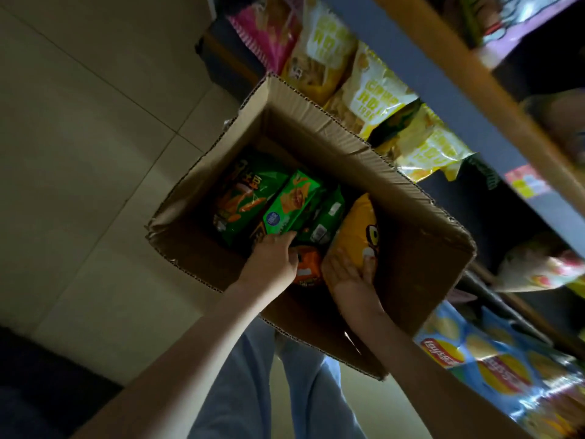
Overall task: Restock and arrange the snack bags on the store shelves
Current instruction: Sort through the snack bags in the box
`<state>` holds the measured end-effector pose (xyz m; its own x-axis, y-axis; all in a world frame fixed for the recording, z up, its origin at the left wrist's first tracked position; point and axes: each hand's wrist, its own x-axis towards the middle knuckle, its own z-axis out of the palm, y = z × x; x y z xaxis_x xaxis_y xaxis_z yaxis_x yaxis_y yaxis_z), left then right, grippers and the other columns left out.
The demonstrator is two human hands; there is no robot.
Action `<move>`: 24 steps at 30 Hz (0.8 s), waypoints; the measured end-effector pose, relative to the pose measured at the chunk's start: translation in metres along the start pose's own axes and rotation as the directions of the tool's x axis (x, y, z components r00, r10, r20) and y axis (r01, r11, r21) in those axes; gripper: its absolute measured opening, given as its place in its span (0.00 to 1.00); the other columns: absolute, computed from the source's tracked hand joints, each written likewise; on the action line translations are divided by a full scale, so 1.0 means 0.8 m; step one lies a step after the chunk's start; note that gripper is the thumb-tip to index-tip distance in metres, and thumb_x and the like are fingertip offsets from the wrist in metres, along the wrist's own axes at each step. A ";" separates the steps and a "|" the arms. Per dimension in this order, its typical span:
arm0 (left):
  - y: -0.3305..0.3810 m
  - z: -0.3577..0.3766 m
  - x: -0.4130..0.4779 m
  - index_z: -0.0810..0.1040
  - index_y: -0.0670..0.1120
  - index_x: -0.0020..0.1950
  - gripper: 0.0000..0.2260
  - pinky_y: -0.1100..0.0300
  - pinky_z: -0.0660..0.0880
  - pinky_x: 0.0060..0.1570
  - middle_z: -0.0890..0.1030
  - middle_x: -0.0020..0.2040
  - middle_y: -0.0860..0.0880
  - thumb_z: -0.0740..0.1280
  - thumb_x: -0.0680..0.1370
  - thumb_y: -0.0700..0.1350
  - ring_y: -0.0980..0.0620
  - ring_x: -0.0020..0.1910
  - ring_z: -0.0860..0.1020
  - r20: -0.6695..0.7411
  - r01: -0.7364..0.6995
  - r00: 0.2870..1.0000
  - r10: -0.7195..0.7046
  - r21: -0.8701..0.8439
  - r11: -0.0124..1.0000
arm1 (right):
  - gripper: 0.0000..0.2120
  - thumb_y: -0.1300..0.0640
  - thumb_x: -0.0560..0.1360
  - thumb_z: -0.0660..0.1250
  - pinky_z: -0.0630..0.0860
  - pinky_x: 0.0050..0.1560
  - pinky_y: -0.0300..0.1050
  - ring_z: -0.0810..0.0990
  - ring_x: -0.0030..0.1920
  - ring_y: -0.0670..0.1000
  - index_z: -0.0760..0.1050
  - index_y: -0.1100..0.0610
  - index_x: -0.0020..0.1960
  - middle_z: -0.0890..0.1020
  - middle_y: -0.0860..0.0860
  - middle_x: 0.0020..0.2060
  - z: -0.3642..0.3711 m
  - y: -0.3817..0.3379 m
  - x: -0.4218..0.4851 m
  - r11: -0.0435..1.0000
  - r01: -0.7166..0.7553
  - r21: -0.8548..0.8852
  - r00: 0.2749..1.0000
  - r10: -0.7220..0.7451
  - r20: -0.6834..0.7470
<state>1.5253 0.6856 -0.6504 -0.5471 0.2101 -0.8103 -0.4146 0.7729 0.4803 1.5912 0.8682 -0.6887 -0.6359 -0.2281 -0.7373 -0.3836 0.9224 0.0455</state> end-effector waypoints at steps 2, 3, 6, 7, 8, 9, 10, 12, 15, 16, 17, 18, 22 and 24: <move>0.024 -0.018 -0.017 0.64 0.49 0.73 0.20 0.64 0.71 0.40 0.76 0.54 0.49 0.60 0.82 0.47 0.53 0.45 0.75 0.119 0.207 0.977 -0.175 -0.364 0.908 | 0.31 0.63 0.60 0.76 0.67 0.56 0.75 0.68 0.68 0.57 0.78 0.58 0.63 0.78 0.54 0.62 -0.022 -0.002 -0.027 0.997 0.069 -0.027 0.987 -0.072 -0.143; 0.037 -0.028 -0.028 0.64 0.49 0.73 0.20 0.61 0.72 0.44 0.76 0.54 0.49 0.61 0.81 0.50 0.53 0.46 0.75 0.219 0.332 0.942 -0.253 -0.499 0.801 | 0.25 0.61 0.65 0.71 0.68 0.57 0.73 0.67 0.67 0.56 0.79 0.57 0.62 0.79 0.53 0.62 -0.040 -0.004 -0.042 0.992 0.111 -0.051 0.969 -0.120 -0.218; 0.078 -0.066 -0.063 0.60 0.49 0.75 0.32 0.45 0.69 0.63 0.68 0.70 0.41 0.66 0.76 0.59 0.41 0.65 0.71 0.442 0.537 0.843 -0.306 -0.657 0.529 | 0.25 0.59 0.72 0.52 0.69 0.60 0.69 0.68 0.68 0.56 0.78 0.55 0.63 0.78 0.51 0.64 -0.111 -0.007 -0.082 0.949 0.260 -0.178 0.853 -0.312 -0.419; 0.092 -0.081 -0.075 0.59 0.49 0.76 0.37 0.42 0.69 0.65 0.67 0.72 0.41 0.69 0.73 0.62 0.38 0.67 0.70 0.457 0.540 0.841 -0.289 -0.682 0.493 | 0.25 0.59 0.72 0.51 0.69 0.62 0.69 0.69 0.68 0.56 0.77 0.55 0.64 0.77 0.51 0.64 -0.136 -0.005 -0.095 0.925 0.294 -0.240 0.822 -0.372 -0.430; 0.106 -0.096 -0.089 0.59 0.50 0.76 0.41 0.41 0.69 0.65 0.66 0.73 0.41 0.71 0.69 0.64 0.37 0.67 0.69 0.448 0.526 0.850 -0.277 -0.700 0.484 | 0.25 0.59 0.73 0.50 0.67 0.63 0.70 0.69 0.68 0.57 0.77 0.55 0.64 0.78 0.52 0.64 -0.162 -0.002 -0.107 0.902 0.325 -0.284 0.794 -0.423 -0.437; 0.121 -0.111 -0.104 0.58 0.51 0.76 0.44 0.39 0.69 0.64 0.65 0.73 0.42 0.72 0.67 0.65 0.36 0.67 0.69 0.429 0.510 0.860 -0.276 -0.709 0.488 | 0.25 0.60 0.72 0.50 0.63 0.64 0.69 0.68 0.68 0.57 0.77 0.56 0.63 0.78 0.52 0.63 -0.183 0.001 -0.118 0.882 0.354 -0.310 0.751 -0.466 -0.468; 0.137 -0.126 -0.120 0.56 0.52 0.76 0.46 0.39 0.69 0.63 0.64 0.73 0.42 0.73 0.66 0.65 0.35 0.67 0.69 0.394 0.488 0.873 -0.288 -0.713 0.504 | 0.24 0.61 0.72 0.51 0.59 0.65 0.68 0.67 0.67 0.57 0.78 0.57 0.62 0.79 0.52 0.61 -0.205 0.007 -0.127 0.869 0.382 -0.315 0.712 -0.494 -0.499; 0.168 -0.150 -0.149 0.52 0.51 0.77 0.49 0.38 0.68 0.64 0.63 0.73 0.41 0.74 0.65 0.64 0.34 0.66 0.68 0.324 0.454 0.890 -0.320 -0.703 0.548 | 0.21 0.62 0.73 0.53 0.53 0.67 0.66 0.68 0.66 0.56 0.80 0.57 0.58 0.81 0.52 0.58 -0.253 0.018 -0.148 0.842 0.431 -0.324 0.638 -0.538 -0.551; 0.208 -0.177 -0.192 0.54 0.48 0.76 0.53 0.38 0.68 0.63 0.66 0.72 0.40 0.77 0.61 0.64 0.35 0.66 0.68 0.294 0.474 0.877 -0.380 -0.664 0.578 | 0.20 0.64 0.74 0.54 0.53 0.69 0.69 0.76 0.63 0.57 0.81 0.56 0.56 0.83 0.51 0.56 -0.323 0.027 -0.188 0.770 0.504 -0.392 0.532 -0.634 -0.561; 0.221 -0.185 -0.208 0.57 0.47 0.75 0.51 0.40 0.69 0.61 0.67 0.71 0.40 0.78 0.60 0.62 0.36 0.66 0.69 0.296 0.475 0.877 -0.379 -0.662 0.580 | 0.20 0.65 0.74 0.54 0.56 0.69 0.69 0.78 0.61 0.57 0.81 0.56 0.57 0.83 0.50 0.55 -0.346 0.027 -0.206 0.749 0.518 -0.414 0.507 -0.659 -0.556; 0.232 -0.192 -0.224 0.62 0.45 0.73 0.48 0.44 0.71 0.59 0.71 0.69 0.40 0.78 0.61 0.61 0.38 0.64 0.72 0.306 0.472 0.879 -0.365 -0.665 0.579 | 0.21 0.66 0.74 0.54 0.60 0.68 0.68 0.78 0.60 0.56 0.81 0.56 0.57 0.83 0.50 0.55 -0.367 0.028 -0.223 0.730 0.525 -0.437 0.476 -0.678 -0.561; 0.243 -0.199 -0.242 0.67 0.44 0.70 0.43 0.46 0.73 0.57 0.74 0.65 0.41 0.78 0.61 0.60 0.40 0.60 0.75 0.300 0.457 0.888 -0.349 -0.667 0.589 | 0.21 0.67 0.74 0.54 0.63 0.67 0.66 0.78 0.60 0.56 0.81 0.56 0.58 0.83 0.50 0.56 -0.387 0.028 -0.240 0.716 0.532 -0.452 0.448 -0.691 -0.567; 0.279 -0.231 -0.309 0.61 0.41 0.74 0.44 0.58 0.76 0.34 0.80 0.53 0.43 0.77 0.65 0.55 0.48 0.44 0.79 0.155 0.307 0.947 -0.281 -0.689 0.656 | 0.22 0.65 0.75 0.65 0.64 0.70 0.59 0.71 0.69 0.56 0.72 0.58 0.69 0.76 0.54 0.66 -0.453 0.047 -0.302 0.654 0.656 -0.376 0.432 -0.734 -0.524; 0.296 -0.253 -0.337 0.62 0.42 0.72 0.44 0.55 0.78 0.36 0.80 0.55 0.43 0.77 0.63 0.56 0.46 0.48 0.81 0.103 0.243 0.964 -0.246 -0.718 0.653 | 0.28 0.53 0.76 0.68 0.56 0.74 0.56 0.62 0.74 0.54 0.64 0.56 0.74 0.68 0.54 0.72 -0.486 0.062 -0.328 0.699 0.657 -0.282 0.512 -0.689 -0.514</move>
<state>1.4276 0.6908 -0.2504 -0.3510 0.0740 -0.9335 -0.9253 0.1255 0.3579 1.4788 0.8526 -0.2307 -0.4052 -0.9121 -0.0623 -0.8751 0.4066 -0.2626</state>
